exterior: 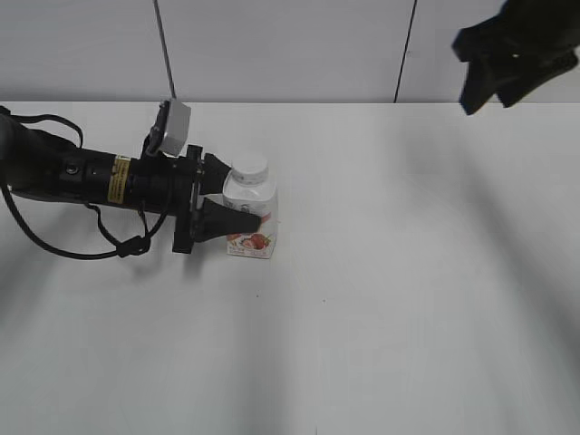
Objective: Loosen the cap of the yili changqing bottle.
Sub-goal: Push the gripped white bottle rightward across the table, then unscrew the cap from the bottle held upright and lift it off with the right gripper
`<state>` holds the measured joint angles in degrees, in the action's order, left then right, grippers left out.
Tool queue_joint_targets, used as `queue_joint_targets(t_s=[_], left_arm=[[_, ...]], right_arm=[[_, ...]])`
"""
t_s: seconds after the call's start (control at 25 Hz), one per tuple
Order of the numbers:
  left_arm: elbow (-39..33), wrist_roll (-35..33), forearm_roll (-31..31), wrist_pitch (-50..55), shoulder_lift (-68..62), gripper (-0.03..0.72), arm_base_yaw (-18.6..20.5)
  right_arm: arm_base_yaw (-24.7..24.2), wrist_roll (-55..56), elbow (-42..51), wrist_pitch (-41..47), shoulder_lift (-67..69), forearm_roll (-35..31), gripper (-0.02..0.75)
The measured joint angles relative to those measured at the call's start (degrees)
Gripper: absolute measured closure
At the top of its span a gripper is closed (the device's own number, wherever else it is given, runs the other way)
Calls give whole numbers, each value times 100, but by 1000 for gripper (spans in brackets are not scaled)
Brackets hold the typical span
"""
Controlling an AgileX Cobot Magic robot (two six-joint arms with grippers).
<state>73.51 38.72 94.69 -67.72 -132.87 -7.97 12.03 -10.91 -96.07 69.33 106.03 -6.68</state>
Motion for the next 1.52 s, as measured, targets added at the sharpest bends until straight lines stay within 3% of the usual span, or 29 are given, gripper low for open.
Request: queue_joint_targets(t_s=[0.36, 0.56, 0.96, 1.52], left_arm=[[0, 39, 35, 1, 0, 252, -193], [0, 71, 56, -1, 0, 252, -314], [0, 77, 130, -42, 0, 252, -363], [0, 77, 194, -74, 0, 253, -363]], right_arm=[[1479, -274, -617, 20, 708, -457, 332], [1922, -1538, -1033, 33, 1062, -695, 332], [2134, -3345, -1165, 38, 1325, -1052, 332], [2186, -3494, -1165, -1, 1725, -1365, 332]])
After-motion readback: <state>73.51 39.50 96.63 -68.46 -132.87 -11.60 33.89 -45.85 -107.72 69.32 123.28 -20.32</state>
